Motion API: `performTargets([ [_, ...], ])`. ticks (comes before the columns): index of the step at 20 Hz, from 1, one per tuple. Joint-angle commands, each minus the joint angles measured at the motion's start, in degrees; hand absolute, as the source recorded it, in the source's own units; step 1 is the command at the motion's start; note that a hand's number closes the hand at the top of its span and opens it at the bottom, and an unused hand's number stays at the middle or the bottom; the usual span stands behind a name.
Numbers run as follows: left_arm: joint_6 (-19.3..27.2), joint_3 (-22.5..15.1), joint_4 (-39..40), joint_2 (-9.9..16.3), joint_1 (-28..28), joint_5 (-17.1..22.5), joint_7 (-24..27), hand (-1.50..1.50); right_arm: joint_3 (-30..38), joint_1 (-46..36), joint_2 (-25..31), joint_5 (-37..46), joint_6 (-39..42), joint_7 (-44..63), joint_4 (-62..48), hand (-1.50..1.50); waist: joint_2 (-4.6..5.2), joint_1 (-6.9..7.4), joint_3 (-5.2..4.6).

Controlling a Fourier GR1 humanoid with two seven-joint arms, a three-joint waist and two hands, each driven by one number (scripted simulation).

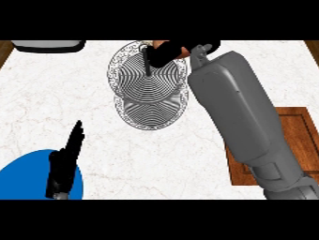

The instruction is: Pick the sweet potato from the cutting board and place it in the tiered basket

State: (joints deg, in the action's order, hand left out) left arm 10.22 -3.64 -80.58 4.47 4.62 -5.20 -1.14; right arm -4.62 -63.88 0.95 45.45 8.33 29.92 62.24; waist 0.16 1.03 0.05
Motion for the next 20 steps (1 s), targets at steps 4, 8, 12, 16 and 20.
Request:
performTargets([
  [4, -1.62, 1.18, -0.71, 1.42, -1.29, 0.93, -1.55, 0.0, 1.65, 0.11, -0.93, -6.85, -8.58, -3.48, -10.89, 1.5, 0.24, 0.62, -0.07],
  [8, -2.84, 0.91, 0.14, 1.57, 0.2, 1.35, 0.64, 0.0, 4.07, 1.21, -0.92, -17.97, -11.24, -4.95, -12.27, -1.5, 0.3, 1.18, -0.06],
  [12, -0.82, -1.61, -0.32, -1.14, 1.53, -0.56, 0.26, 0.0, 3.92, 1.48, -0.92, -26.66, -16.02, -8.69, -13.12, -1.5, 0.13, 1.35, -0.03],
  [16, 0.39, -1.11, 0.82, -1.96, 0.05, -0.86, 0.86, 0.0, 6.64, 0.37, -0.94, -32.44, -20.09, -13.91, -14.84, -1.5, 0.2, 0.87, -0.05],
  [20, -0.68, 0.34, -2.49, 0.1, 0.69, 0.41, -3.51, 0.0, 8.25, 0.15, -0.95, -30.43, -28.08, -13.9, -9.86, -1.5, -0.28, -0.17, -0.02],
])
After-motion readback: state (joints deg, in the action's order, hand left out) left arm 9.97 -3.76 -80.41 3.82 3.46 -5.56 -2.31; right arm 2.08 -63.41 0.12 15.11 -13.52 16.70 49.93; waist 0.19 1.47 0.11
